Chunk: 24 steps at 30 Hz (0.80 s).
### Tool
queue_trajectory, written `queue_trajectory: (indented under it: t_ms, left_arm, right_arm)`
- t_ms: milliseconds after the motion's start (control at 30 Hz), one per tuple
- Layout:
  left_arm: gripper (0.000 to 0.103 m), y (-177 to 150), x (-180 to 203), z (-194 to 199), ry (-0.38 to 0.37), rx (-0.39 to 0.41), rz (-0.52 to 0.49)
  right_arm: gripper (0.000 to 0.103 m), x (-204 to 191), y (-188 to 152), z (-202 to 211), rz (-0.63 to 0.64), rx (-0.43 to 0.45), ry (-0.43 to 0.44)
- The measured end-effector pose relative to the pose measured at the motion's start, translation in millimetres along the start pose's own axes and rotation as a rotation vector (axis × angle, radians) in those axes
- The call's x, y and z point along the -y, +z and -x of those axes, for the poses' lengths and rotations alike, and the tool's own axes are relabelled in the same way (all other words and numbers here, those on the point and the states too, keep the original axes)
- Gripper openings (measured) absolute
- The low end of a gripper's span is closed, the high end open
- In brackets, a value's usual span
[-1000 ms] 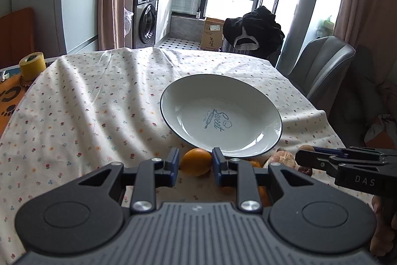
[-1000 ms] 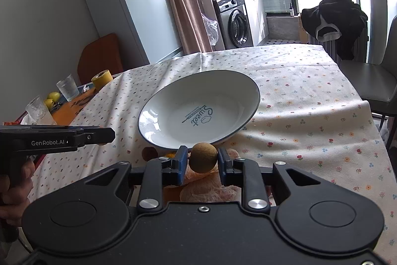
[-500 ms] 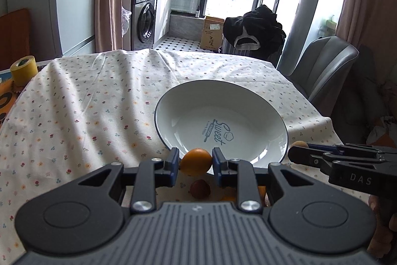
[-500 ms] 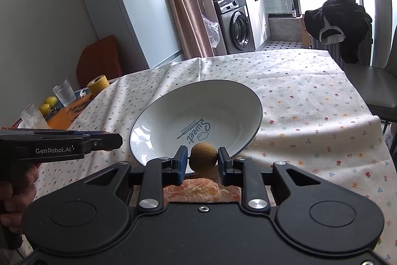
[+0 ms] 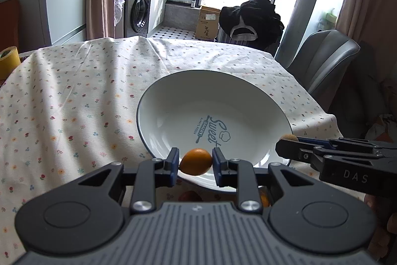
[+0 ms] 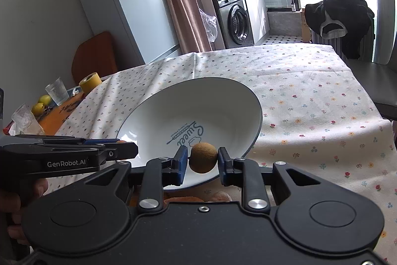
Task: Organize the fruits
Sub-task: 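Carry the brown fruit and the kumquat in both tools over the white bowl, then open both tools to drop the two fruits into the bowl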
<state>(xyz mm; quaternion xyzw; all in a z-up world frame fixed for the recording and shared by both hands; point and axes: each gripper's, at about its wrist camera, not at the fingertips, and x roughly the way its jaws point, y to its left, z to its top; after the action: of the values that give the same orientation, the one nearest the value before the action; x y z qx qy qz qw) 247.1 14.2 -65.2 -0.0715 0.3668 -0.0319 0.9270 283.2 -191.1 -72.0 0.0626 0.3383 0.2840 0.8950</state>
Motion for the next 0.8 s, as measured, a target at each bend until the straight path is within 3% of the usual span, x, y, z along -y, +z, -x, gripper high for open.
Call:
queue_trajectory:
  t_ms: [267,533,633,767,800]
  left_arm:
    - [0.027,-1,2,-15,-0.015,-0.025,0.006]
    - [0.032,-2,5,-5,0.013,0.002,-0.018]
    - [0.044,-4,5,1,0.025,0.016,-0.010]
    - [0.070,-8,9,12,0.052,0.044,-0.010]
    - [0.072,-9,10,14,0.057,0.051,-0.014]
  right_arm:
    - [0.027,-2,-1,-7,0.030,-0.005,-0.031]
    - [0.034,-3,-1,3,0.033,0.015,-0.042]
    - [0.045,-2,-3,9,0.027,0.031,-0.059]
    - [0.073,3,-5,22,0.000,0.070,-0.079]
    - [0.082,4,-5,25,-0.007,0.077,-0.083]
